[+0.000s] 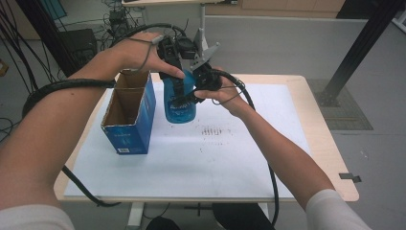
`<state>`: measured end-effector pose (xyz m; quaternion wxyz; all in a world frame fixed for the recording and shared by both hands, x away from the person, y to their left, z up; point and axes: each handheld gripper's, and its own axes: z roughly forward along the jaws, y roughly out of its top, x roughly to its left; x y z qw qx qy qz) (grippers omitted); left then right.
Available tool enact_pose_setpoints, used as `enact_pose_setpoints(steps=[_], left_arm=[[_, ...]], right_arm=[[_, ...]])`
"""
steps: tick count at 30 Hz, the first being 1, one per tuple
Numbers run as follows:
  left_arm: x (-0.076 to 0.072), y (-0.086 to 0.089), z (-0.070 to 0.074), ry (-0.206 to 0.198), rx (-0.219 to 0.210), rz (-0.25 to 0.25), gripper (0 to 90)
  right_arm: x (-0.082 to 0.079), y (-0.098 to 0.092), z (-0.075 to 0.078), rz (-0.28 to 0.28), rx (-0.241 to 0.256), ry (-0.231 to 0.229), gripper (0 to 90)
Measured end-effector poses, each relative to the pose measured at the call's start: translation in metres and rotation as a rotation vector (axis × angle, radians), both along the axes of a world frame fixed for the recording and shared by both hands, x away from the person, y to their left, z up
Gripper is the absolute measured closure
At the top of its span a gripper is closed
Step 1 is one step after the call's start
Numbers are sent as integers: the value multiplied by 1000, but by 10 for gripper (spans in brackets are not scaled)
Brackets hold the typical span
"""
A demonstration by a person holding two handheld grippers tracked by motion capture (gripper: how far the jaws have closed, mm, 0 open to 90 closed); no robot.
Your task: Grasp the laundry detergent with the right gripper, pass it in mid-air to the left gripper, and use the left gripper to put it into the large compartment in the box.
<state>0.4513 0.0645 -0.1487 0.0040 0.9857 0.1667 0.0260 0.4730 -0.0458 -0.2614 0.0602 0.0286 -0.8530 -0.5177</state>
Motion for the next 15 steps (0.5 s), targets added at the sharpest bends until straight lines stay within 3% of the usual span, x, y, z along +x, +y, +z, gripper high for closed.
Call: enact_pose_setpoints(steps=[15], left_arm=[[0,0,0,2,1,-3,55]], right_arm=[[0,0,1,-1,2,0,433]])
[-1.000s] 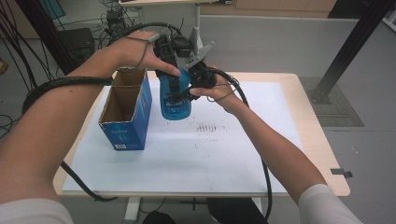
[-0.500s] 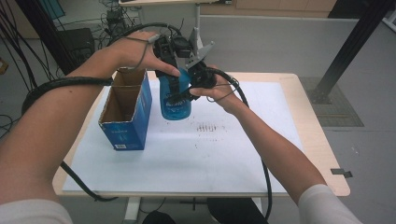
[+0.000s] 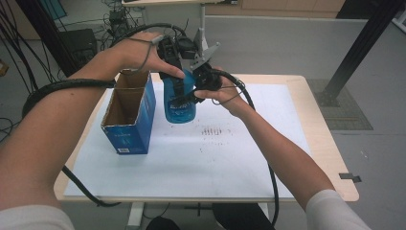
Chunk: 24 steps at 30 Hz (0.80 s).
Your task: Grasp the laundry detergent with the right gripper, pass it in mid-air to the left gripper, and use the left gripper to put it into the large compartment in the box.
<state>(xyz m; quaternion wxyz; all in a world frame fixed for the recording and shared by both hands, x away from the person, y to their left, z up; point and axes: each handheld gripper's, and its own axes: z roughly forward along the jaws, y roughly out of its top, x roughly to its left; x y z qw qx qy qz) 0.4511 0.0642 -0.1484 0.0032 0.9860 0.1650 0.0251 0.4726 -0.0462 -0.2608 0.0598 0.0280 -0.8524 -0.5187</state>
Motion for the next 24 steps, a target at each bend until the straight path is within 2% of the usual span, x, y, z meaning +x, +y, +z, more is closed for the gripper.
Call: enact_pose_setpoints(steps=[7,24], left_arm=[[-1,0,-1,-1,-4,11,56],[-1,1,-2,-7,2,3,66]], right_arm=[[0,-1,0,-2,-1,-1,433],[0,0,0,0,-5,1,433]])
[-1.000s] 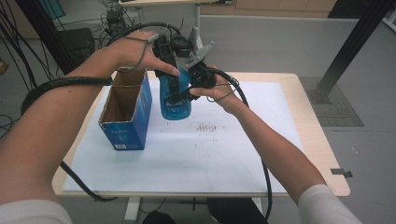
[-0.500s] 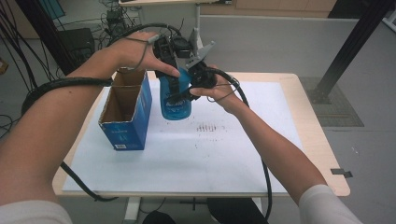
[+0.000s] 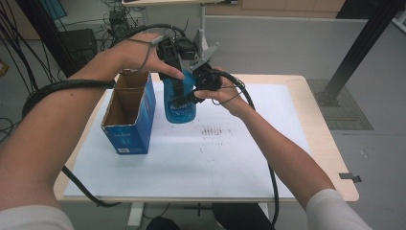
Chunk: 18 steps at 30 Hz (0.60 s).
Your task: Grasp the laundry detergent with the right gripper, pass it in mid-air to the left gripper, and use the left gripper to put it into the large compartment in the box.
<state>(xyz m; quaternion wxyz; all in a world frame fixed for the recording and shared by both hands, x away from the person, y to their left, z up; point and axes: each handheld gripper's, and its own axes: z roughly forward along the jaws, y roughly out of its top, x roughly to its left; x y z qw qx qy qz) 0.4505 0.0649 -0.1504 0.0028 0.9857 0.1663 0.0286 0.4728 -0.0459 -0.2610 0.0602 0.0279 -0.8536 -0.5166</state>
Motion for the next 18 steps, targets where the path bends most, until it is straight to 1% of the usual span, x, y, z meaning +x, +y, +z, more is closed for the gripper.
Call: enact_pose_setpoints(steps=[6,10,12,14,15,16,17,18], left_arm=[[0,-2,0,-3,2,-3,79],[0,-1,0,-12,0,-5,90],[0,-2,0,-14,-2,-6,100],[0,-2,0,-17,-3,-8,109],[0,-3,-1,-16,1,-9,115],[0,-4,-1,-17,11,-17,122],[0,-4,-1,-19,8,-17,136],[0,-4,-2,-16,8,-18,147]], right_arm=[[-1,0,1,-2,0,5,433],[-1,-1,1,-2,0,7,433],[0,-1,1,-4,4,-2,433],[-1,-1,1,-2,4,1,433],[-1,-1,1,0,4,2,433],[0,0,1,9,15,-12,433],[-1,-1,2,1,5,12,433],[0,0,1,9,11,-3,433]])
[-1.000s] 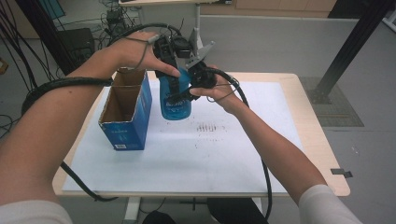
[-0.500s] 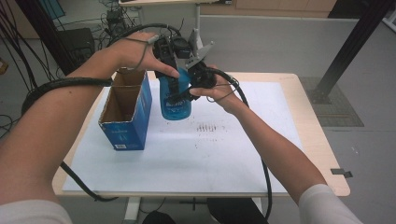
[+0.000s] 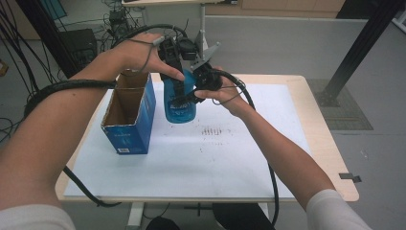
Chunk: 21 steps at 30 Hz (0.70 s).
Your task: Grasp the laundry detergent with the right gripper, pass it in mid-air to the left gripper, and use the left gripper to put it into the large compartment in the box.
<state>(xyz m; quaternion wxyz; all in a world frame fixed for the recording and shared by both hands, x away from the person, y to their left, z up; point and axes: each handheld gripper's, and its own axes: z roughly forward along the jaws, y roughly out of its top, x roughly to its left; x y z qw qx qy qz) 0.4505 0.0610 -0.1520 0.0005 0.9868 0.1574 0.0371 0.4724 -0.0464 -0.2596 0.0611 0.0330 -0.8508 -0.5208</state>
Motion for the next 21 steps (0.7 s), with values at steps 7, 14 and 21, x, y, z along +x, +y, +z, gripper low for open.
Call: enact_pose_setpoints(steps=[7,14,21], left_arm=[[-1,-1,3,-8,4,-24,268],[-3,-2,2,11,8,-46,370],[-5,-2,-2,12,-7,-35,376]], right_arm=[[-1,0,1,7,10,-28,433],[-3,-1,1,-1,-8,-21,432],[-4,0,-1,3,-18,-31,433]])
